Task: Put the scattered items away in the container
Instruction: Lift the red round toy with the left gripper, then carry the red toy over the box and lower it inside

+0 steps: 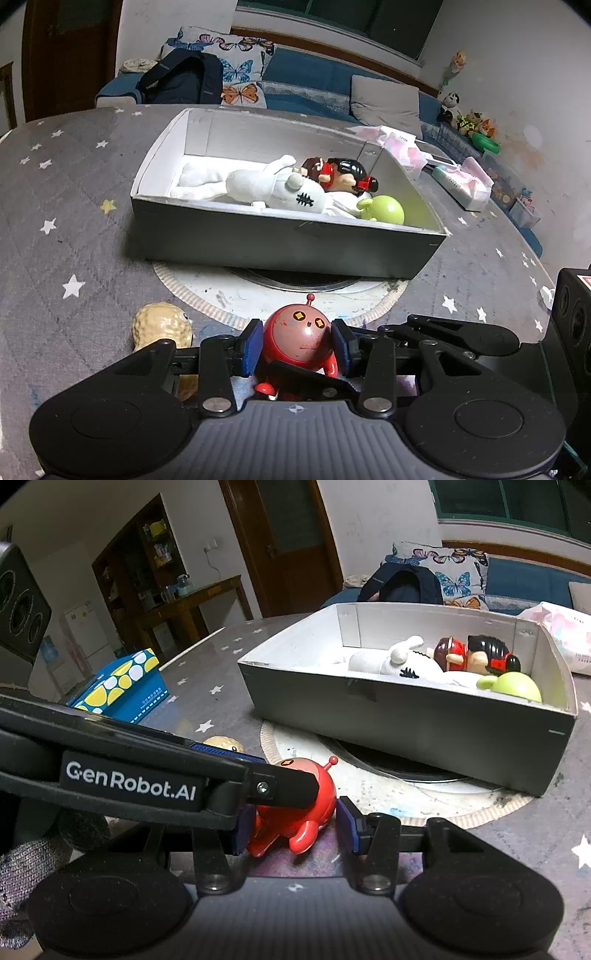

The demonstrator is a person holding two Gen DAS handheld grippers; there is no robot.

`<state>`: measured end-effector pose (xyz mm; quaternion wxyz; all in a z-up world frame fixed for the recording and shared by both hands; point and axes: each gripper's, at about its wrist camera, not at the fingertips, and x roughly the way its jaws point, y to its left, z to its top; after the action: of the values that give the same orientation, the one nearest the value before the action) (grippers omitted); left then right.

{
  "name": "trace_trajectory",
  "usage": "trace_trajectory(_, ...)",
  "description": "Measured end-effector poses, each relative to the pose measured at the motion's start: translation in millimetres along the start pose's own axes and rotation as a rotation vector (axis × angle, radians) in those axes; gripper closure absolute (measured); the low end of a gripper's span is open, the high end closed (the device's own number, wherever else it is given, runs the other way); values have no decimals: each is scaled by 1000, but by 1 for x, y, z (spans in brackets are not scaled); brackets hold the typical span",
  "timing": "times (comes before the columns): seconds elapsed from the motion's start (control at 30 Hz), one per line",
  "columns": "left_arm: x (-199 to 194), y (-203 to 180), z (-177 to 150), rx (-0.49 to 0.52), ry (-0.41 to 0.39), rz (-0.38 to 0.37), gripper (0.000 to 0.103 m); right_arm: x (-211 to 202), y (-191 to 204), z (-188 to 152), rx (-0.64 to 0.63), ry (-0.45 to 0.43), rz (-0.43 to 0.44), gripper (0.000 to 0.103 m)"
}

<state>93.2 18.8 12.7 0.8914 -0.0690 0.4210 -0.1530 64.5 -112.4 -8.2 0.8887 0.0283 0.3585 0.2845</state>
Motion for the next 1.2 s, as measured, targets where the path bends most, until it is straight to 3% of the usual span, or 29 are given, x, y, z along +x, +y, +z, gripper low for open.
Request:
trace_trajectory(0.23,-22,-11,18,26,-85,-1,60,-20,4,23,-51,-65,-12,55)
trace_trajectory(0.53,-33,-10,72,17,-200,10,60,-19,0,89,-151,-119,-20,55)
trace_trajectory(0.8,6,14,110,-13,-158,29,60,28,-20,127,-158,-51,-18,55)
trace_trajectory(1.2,54,47,120,-71,-51,56,60,89,-37,134,-178,76,12,55)
